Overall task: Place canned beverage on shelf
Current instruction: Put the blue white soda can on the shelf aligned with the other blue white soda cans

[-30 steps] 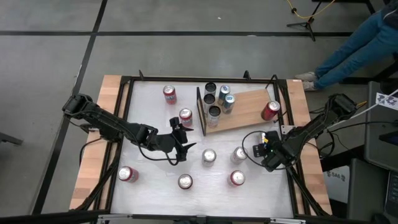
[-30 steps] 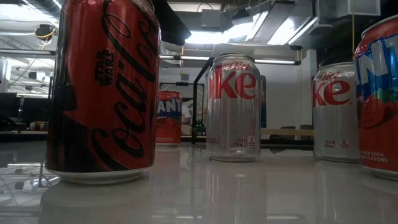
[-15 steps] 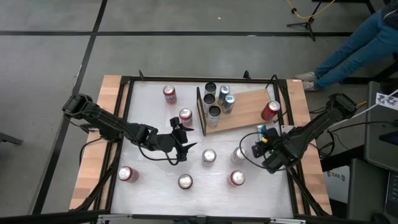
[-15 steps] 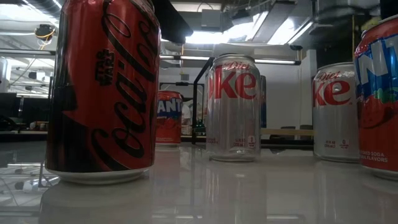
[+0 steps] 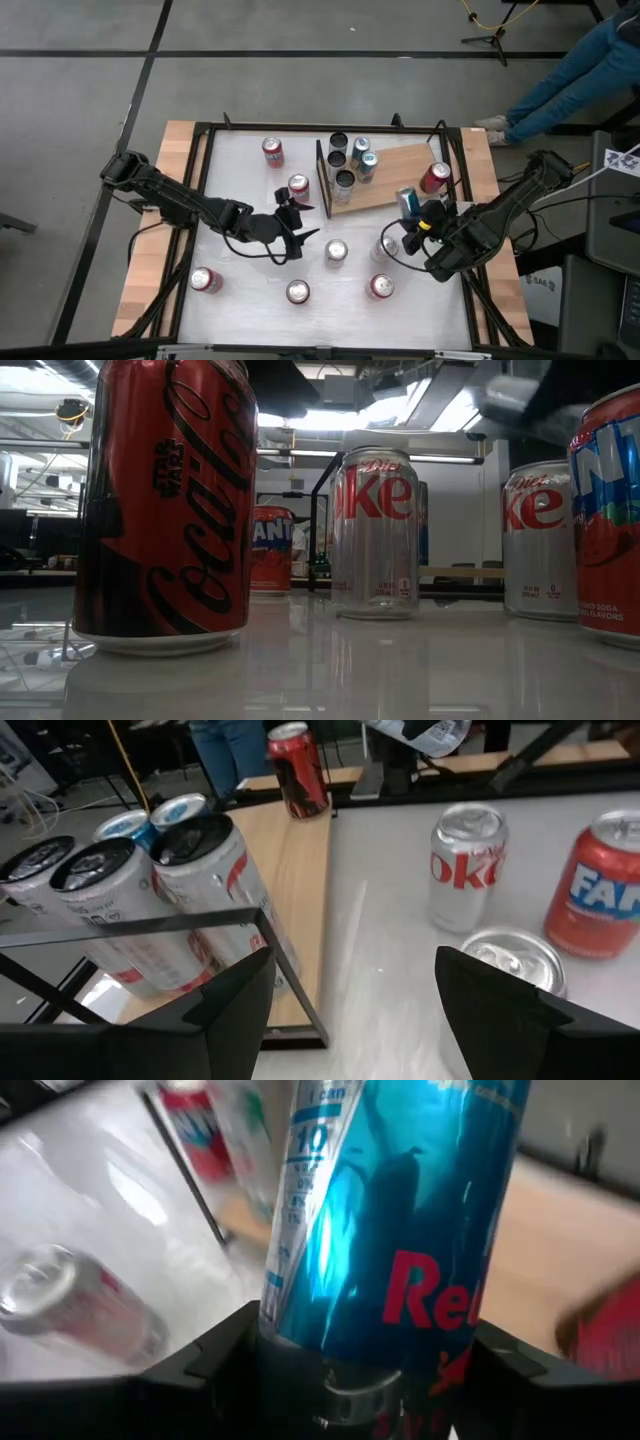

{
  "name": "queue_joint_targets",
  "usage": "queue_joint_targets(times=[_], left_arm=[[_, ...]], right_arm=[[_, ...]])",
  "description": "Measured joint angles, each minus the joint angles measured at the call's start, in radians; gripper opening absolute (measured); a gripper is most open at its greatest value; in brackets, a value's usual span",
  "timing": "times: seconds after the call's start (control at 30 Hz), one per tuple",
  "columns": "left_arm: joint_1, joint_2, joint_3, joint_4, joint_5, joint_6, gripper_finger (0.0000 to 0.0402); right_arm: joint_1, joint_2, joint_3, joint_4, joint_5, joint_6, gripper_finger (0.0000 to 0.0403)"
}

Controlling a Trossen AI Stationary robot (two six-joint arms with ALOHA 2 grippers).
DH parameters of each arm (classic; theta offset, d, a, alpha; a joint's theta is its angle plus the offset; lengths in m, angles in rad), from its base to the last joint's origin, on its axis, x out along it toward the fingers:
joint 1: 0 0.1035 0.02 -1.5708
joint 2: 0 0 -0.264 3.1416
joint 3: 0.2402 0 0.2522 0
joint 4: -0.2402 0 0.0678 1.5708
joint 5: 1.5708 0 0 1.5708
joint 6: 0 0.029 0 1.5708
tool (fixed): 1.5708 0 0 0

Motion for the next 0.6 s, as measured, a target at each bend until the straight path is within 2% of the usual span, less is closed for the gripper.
queue_joint_targets(times=[0.3, 0.6], left_arm=[[0.011, 0.0, 0.0, 0.034, -0.053, 0.0, 0.0266], [0.025, 0.0, 0.0, 0.034, -0.047, -0.013, 0.0275]], right_arm=[[0.0, 0.0, 0.011, 0.185, 0.229, -0.374, 0.0238], [-0.022, 0.0, 0.011, 0.359, 0.264, -0.65, 0.0238]])
